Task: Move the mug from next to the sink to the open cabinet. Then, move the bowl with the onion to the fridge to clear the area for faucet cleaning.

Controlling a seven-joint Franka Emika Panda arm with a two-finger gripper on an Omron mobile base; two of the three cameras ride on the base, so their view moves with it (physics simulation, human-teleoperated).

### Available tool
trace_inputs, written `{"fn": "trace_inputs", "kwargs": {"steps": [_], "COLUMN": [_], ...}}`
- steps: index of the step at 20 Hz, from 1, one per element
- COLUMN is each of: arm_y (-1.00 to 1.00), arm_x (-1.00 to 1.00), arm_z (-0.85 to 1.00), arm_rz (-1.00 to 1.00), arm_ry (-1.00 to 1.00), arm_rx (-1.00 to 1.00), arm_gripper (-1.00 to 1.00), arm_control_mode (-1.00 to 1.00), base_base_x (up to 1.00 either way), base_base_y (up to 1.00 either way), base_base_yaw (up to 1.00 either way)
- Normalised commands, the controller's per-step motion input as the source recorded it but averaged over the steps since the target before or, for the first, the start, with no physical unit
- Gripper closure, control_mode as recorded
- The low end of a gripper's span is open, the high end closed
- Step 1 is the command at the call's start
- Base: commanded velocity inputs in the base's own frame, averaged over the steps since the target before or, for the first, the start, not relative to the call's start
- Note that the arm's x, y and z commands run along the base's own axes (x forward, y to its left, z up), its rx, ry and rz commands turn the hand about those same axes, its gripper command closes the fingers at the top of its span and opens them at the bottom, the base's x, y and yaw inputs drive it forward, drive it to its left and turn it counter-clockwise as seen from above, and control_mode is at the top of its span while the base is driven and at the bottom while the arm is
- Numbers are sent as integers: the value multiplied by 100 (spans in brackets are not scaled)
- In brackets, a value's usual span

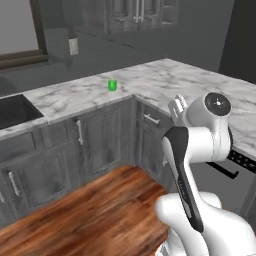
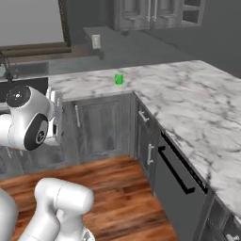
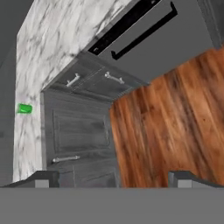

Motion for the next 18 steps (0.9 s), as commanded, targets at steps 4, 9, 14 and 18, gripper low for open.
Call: {"fn": "trace_inputs", "kwargs": {"steps": [4,9,14,18], "arm_y": [0,0,0,0], "arm_x": [0,0,0,0], "arm_z": [0,0,0,0], "arm_rz": [0,0,0,0], "arm_ry": [0,0,0,0], "arm_rx": [0,0,0,0], "arm_gripper": [-100,-100,-100,-100], "arm_control_mode": [100,100,100,100], "base_base_x": [100,100,100,100], "base_base_y": [0,0,3,24], "base_base_yaw": [-13,-15,-17,-17]}}
